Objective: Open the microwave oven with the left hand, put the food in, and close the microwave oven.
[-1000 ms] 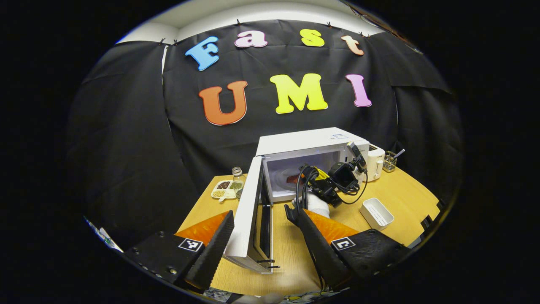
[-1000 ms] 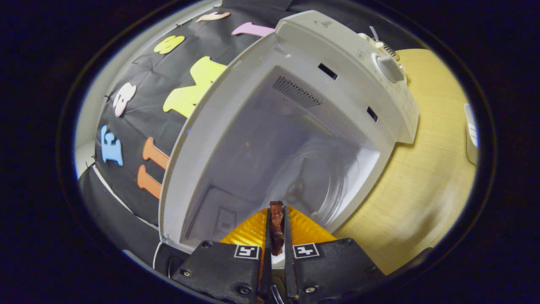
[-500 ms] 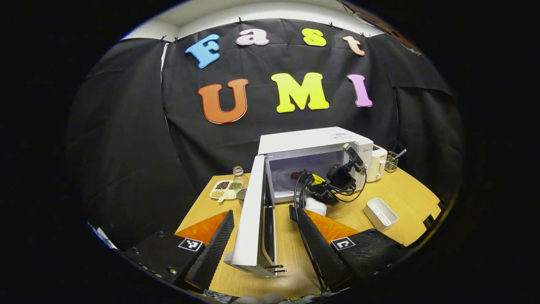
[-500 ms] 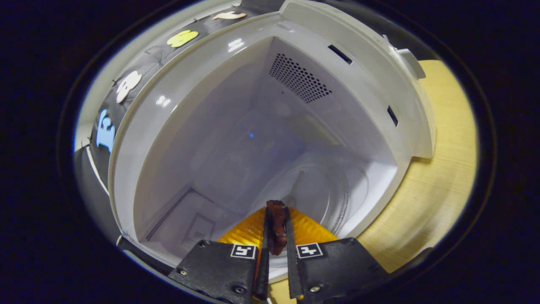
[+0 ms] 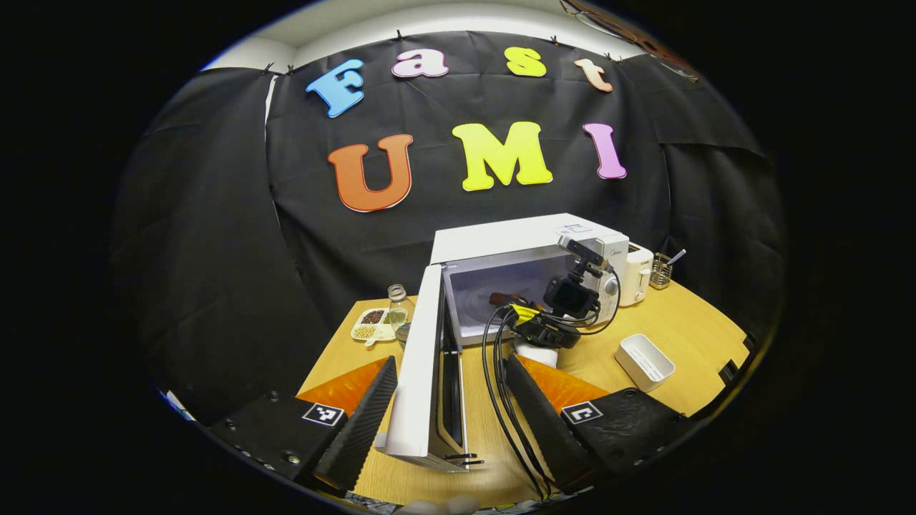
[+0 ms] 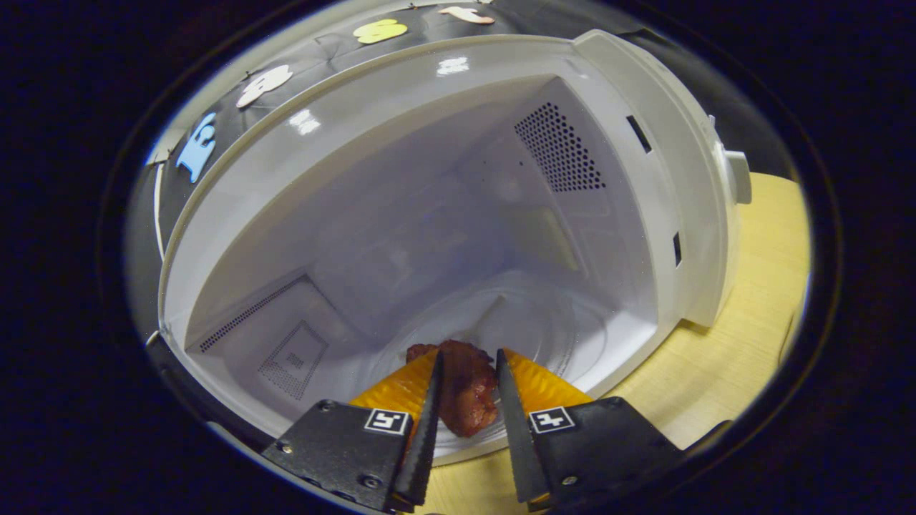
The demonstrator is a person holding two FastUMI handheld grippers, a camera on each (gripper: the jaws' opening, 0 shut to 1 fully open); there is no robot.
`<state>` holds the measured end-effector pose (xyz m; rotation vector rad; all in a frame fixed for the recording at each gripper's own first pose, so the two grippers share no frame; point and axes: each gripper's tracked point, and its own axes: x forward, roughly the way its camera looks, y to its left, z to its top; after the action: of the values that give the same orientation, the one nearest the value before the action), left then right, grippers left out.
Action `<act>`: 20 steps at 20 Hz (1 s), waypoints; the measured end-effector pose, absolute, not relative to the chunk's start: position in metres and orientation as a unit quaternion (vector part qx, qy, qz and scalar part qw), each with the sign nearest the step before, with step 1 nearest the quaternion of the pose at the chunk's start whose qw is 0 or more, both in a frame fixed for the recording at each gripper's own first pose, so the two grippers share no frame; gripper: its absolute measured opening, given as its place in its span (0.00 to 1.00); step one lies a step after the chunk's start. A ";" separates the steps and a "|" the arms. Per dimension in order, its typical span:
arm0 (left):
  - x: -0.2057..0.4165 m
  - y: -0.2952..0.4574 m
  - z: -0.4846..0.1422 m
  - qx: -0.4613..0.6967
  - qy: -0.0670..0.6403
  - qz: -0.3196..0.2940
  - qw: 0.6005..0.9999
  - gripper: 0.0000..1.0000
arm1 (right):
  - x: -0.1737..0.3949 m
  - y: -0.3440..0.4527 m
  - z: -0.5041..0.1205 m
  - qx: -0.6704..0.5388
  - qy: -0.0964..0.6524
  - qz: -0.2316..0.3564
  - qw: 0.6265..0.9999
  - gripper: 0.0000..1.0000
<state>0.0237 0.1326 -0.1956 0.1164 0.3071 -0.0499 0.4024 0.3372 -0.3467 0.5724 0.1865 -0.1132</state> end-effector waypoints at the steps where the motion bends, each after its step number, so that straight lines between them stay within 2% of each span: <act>1: 0.024 0.130 -0.195 0.057 0.150 -0.026 0.987 0.95 | 0.400 0.337 -0.345 0.283 0.095 -0.049 0.953 0.53; 3: 0.027 0.123 -0.191 0.060 0.144 -0.032 0.987 0.95 | 0.387 0.329 -0.343 0.282 0.102 -0.049 0.953 0.62; 5: 0.029 0.122 -0.186 0.065 0.135 -0.030 0.988 0.95 | 0.367 0.324 -0.333 0.270 0.105 -0.037 0.956 0.67; 7: 0.028 0.119 -0.176 0.060 0.121 -0.029 0.990 0.95 | 0.337 0.317 -0.320 0.244 0.116 -0.017 0.963 0.67; 8: 0.028 0.118 -0.171 0.061 0.117 -0.027 0.991 0.95 | 0.320 0.311 -0.312 0.227 0.127 -0.009 0.965 0.59; 9: 0.027 0.116 -0.166 0.058 0.109 -0.028 0.992 0.94 | 0.300 0.299 -0.306 0.196 0.136 -0.006 0.971 0.60; 10: 0.026 0.115 -0.161 0.054 0.105 -0.027 0.993 0.94 | 0.280 0.286 -0.293 0.168 0.135 0.005 0.977 0.69; 12: 0.022 0.112 -0.152 0.046 0.094 -0.029 0.994 0.94 | 0.241 0.257 -0.259 0.132 0.129 0.020 0.983 0.72; 13: 0.021 0.111 -0.146 0.045 0.088 -0.027 0.995 0.94 | 0.221 0.241 -0.241 0.119 0.126 0.027 0.985 0.82; 15: 0.019 0.110 -0.136 0.043 0.076 -0.022 0.996 0.94 | 0.186 0.206 -0.214 0.089 0.126 0.028 0.988 0.90; 20: 0.007 0.099 -0.113 0.027 0.043 -0.011 0.999 0.94 | 0.111 0.105 -0.159 0.026 0.111 -0.009 0.993 1.00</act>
<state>0.0074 0.0987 -0.1130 0.0531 0.0852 -0.0212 0.1113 0.1053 -0.1590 0.0516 0.2233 -0.0174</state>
